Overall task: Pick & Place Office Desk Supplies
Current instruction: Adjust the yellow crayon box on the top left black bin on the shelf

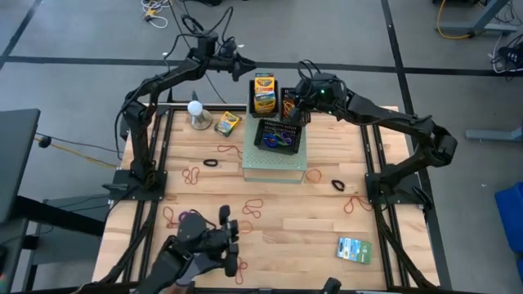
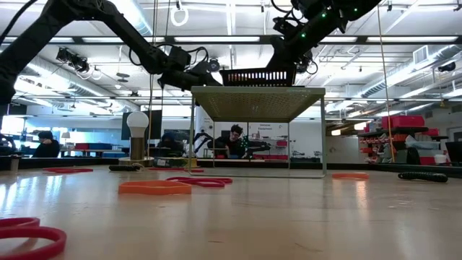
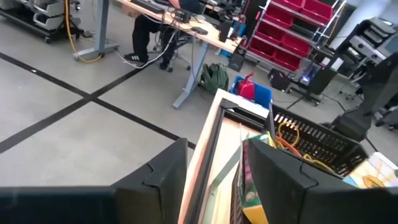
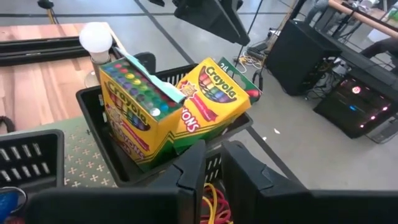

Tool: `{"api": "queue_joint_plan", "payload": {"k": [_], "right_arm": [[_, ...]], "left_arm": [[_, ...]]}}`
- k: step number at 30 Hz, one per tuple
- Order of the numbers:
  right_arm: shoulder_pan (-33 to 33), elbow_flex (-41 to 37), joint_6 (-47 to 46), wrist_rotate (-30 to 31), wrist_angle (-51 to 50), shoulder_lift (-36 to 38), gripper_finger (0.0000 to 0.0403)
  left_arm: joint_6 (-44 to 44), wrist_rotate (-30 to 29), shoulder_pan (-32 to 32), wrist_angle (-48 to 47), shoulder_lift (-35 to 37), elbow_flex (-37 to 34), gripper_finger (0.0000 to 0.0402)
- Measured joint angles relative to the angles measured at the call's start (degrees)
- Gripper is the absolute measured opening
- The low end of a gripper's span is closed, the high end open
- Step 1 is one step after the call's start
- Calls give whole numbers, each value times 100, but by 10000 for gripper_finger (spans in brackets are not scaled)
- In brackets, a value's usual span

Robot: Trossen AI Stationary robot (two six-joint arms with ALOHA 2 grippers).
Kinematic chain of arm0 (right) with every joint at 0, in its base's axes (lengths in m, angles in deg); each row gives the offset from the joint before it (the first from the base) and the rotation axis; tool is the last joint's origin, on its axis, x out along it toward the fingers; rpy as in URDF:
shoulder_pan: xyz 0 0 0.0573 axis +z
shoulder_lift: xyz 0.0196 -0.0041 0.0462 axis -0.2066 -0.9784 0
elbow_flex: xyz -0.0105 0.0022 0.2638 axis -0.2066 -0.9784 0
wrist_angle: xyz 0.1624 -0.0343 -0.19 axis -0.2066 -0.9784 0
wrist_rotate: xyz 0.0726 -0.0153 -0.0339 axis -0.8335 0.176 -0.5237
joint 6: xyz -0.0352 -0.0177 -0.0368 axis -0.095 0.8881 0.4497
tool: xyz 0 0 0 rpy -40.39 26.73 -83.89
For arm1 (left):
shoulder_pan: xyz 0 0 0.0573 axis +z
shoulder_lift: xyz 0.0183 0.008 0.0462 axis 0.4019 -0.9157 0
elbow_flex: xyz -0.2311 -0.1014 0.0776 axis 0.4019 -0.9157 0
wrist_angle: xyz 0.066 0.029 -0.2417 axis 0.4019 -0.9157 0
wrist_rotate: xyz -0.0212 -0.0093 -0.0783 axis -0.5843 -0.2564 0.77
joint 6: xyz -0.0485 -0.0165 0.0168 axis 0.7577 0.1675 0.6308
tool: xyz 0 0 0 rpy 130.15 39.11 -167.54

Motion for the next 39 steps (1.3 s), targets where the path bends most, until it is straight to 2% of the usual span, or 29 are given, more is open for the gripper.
{"api": "queue_joint_plan", "payload": {"k": [4,11,14,23,34,39], "right_arm": [[0,0,14,-19,29,2,61],[0,0,13,-18,28,4,61],[0,0,12,-18,28,4,61],[0,0,14,-18,32,4,61],[0,0,57,-18,119,4,61],[0,0,57,-18,119,4,61]], "left_arm": [[-222,-42,-52,-237,0,0,167],[-393,5,-114,-336,0,0,185],[-522,-36,-144,-463,-12,0,181],[-583,97,-152,-505,-80,0,116],[-846,492,-145,-446,-81,0,11],[-962,524,-142,-446,-81,0,7]]}}
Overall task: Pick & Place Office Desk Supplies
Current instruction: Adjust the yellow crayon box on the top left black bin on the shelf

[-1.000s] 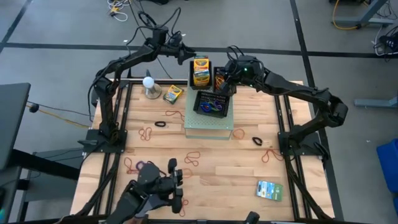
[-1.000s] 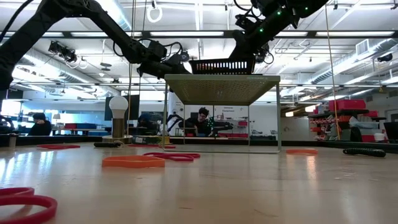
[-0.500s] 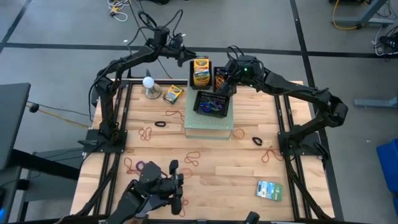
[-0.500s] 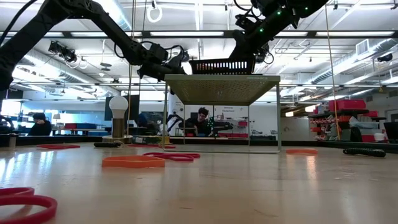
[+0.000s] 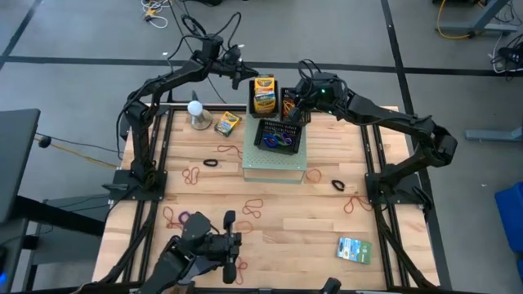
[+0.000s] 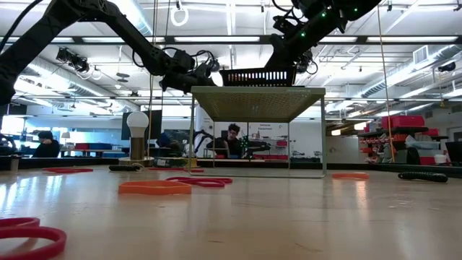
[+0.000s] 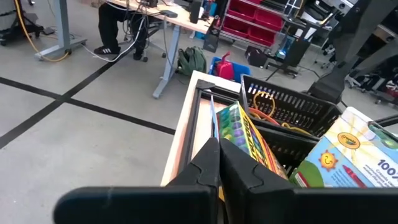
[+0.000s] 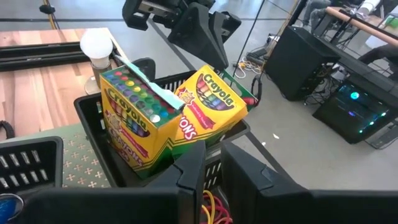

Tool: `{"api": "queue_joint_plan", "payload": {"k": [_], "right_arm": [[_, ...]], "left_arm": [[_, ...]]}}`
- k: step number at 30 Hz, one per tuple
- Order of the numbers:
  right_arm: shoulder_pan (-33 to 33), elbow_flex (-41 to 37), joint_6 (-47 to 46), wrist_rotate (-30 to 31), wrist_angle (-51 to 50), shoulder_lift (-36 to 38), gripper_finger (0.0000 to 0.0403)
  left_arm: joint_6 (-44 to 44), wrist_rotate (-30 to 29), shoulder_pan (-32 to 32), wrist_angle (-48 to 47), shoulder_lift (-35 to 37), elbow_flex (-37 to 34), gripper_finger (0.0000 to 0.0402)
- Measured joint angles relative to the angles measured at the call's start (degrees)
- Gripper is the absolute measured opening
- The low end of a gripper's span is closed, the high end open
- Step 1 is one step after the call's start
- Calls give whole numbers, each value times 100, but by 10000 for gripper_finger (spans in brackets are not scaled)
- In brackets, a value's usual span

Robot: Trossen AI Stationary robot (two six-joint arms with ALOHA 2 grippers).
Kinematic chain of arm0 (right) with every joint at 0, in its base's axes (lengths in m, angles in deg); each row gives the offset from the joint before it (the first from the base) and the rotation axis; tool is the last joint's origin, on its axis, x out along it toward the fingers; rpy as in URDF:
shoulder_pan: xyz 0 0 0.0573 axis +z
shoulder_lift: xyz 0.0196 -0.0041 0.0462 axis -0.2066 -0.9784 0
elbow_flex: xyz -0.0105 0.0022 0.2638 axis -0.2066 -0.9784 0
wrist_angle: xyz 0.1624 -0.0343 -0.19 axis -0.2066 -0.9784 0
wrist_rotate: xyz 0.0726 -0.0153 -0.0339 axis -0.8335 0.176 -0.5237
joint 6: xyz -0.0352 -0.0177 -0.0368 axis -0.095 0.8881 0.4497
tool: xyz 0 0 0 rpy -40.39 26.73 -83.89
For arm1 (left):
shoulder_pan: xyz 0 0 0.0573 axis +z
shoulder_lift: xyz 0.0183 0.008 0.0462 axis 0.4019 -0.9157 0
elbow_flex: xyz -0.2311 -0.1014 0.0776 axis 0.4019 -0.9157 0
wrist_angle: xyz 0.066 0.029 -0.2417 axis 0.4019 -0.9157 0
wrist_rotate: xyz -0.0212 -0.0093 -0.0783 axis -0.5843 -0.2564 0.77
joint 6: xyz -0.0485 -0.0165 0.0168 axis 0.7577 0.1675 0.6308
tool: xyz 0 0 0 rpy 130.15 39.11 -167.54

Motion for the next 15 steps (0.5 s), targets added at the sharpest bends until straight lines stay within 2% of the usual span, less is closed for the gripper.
{"api": "queue_joint_plan", "payload": {"k": [5,15], "right_arm": [[0,0,0,0,-2,0,61],[0,0,18,2,-1,0,61]], "left_arm": [[-24,47,0,89,0,0,6],[62,771,0,431,9,0,5]]}}
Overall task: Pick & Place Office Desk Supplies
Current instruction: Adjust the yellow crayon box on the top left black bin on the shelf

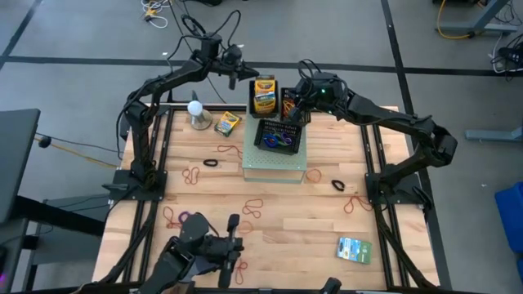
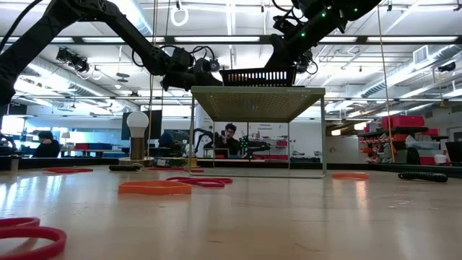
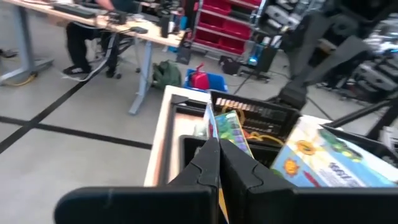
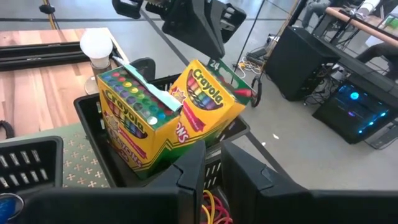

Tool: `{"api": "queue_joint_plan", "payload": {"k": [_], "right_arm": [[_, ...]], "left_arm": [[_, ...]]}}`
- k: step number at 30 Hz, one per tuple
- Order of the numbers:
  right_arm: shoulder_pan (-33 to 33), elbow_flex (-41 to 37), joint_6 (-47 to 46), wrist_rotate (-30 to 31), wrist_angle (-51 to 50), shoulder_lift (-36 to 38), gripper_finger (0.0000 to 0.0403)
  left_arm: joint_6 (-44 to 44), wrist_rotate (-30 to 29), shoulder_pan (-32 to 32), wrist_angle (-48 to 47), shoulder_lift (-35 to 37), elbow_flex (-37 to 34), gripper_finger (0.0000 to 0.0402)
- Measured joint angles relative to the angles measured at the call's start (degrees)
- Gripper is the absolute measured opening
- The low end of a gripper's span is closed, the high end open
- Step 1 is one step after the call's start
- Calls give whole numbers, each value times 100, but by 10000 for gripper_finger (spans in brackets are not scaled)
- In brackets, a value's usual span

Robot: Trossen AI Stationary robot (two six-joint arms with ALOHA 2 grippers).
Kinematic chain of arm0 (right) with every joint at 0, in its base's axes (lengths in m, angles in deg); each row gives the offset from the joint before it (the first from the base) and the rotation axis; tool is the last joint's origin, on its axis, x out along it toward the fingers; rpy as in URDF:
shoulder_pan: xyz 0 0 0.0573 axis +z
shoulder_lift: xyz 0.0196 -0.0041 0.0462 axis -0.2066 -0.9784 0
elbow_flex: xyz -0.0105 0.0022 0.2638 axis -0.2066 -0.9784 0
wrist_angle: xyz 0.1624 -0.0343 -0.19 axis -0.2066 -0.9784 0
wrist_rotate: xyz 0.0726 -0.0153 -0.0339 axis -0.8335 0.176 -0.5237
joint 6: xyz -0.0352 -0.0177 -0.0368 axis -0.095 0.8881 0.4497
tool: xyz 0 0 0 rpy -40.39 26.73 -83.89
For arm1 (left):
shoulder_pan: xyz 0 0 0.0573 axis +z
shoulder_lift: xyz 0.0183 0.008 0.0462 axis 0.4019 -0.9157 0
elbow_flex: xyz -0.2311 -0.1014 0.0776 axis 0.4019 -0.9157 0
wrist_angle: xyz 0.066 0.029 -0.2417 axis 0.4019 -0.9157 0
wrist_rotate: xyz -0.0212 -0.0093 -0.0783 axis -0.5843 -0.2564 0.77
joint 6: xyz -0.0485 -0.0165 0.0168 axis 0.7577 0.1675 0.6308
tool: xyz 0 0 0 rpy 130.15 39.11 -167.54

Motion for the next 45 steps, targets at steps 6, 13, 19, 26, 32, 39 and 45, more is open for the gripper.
{"api": "queue_joint_plan", "payload": {"k": [6,13,19,26,32,39,45], "right_arm": [[0,0,28,0,0,0,61],[0,0,87,0,0,0,61],[0,0,89,0,1,0,61],[0,0,89,0,0,0,61],[0,0,87,0,0,0,61],[0,0,88,1,0,0,61],[0,0,88,0,-1,0,61]], "left_arm": [[-73,579,0,8,7,0,5],[-90,1384,-2,-16,9,0,8],[-90,1536,-2,-56,9,0,9],[-63,1543,-55,-215,11,0,11],[-20,1540,-90,-220,11,0,39],[-3,1532,-90,-221,11,0,79],[22,1569,-87,-221,11,0,85]]}}
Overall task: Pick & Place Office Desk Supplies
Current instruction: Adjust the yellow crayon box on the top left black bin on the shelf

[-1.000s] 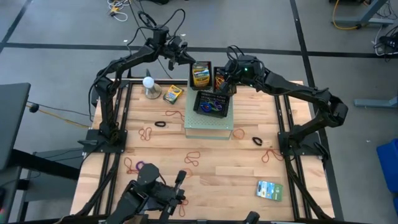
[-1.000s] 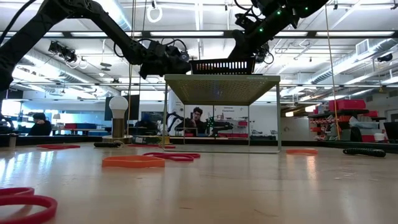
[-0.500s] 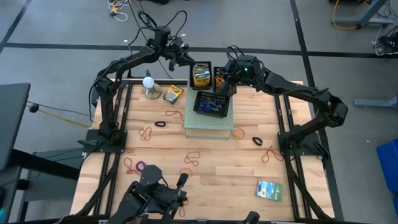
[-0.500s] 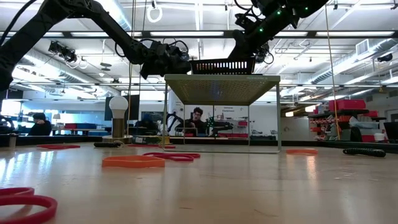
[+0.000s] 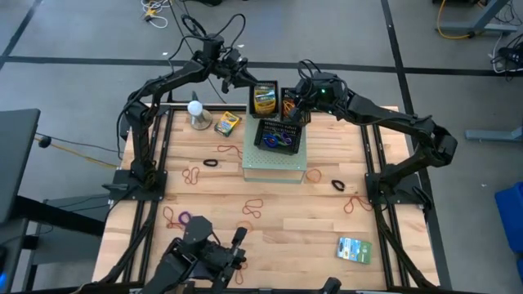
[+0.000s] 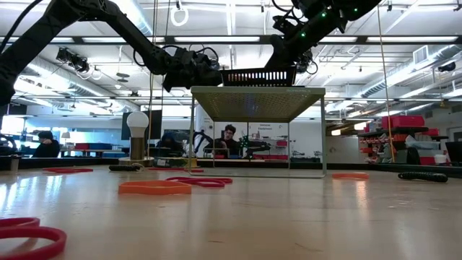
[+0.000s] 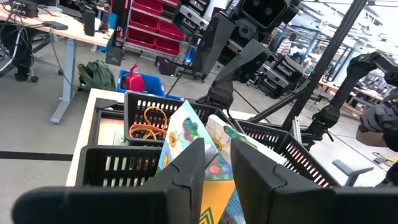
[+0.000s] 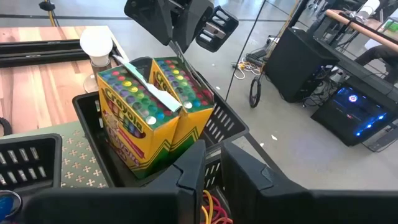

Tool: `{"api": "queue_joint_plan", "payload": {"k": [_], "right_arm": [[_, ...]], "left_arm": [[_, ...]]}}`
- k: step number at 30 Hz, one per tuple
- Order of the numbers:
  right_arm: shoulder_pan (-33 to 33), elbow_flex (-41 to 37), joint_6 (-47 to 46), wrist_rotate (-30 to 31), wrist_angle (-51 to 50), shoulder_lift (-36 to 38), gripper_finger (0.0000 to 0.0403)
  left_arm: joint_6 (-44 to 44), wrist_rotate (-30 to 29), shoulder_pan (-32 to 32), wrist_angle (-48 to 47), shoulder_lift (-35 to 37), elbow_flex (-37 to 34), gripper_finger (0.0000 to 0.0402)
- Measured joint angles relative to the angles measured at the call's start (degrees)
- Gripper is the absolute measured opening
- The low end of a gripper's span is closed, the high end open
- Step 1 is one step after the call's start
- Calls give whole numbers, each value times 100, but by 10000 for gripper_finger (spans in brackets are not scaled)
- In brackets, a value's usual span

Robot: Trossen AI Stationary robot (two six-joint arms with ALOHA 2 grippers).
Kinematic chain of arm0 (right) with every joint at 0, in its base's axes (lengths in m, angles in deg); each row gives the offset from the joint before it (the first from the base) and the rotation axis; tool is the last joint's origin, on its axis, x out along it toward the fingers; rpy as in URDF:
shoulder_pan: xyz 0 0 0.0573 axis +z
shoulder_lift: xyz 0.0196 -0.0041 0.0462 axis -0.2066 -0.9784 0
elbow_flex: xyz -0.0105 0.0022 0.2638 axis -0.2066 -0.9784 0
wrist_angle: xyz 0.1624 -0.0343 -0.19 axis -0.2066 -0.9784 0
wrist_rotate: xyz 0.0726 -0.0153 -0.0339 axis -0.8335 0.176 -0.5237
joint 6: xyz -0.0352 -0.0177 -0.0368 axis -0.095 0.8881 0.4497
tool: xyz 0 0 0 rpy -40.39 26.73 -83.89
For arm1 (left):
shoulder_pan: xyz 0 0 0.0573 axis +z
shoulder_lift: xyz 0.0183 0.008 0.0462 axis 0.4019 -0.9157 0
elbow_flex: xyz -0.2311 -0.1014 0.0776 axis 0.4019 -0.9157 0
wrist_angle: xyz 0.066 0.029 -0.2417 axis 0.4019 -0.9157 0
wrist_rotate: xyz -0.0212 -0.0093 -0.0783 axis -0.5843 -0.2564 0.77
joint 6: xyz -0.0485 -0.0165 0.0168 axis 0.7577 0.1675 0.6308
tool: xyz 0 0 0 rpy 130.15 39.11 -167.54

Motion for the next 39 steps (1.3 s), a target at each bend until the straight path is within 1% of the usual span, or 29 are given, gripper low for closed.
{"api": "queue_joint_plan", "payload": {"k": [7,13,20,27,34,39], "right_arm": [[0,0,-1,0,0,0,61],[0,0,-1,0,0,0,61],[0,0,-1,0,0,0,61],[0,0,-1,0,-2,0,61],[0,0,1,0,-2,0,61],[0,0,1,0,-2,0,61]], "left_arm": [[18,-5,0,19,0,0,85],[41,-173,2,46,0,0,88],[39,-441,13,57,24,0,125],[12,-455,65,100,179,0,166],[-42,-465,87,82,236,0,171],[-40,-610,115,112,236,-2,170]]}}
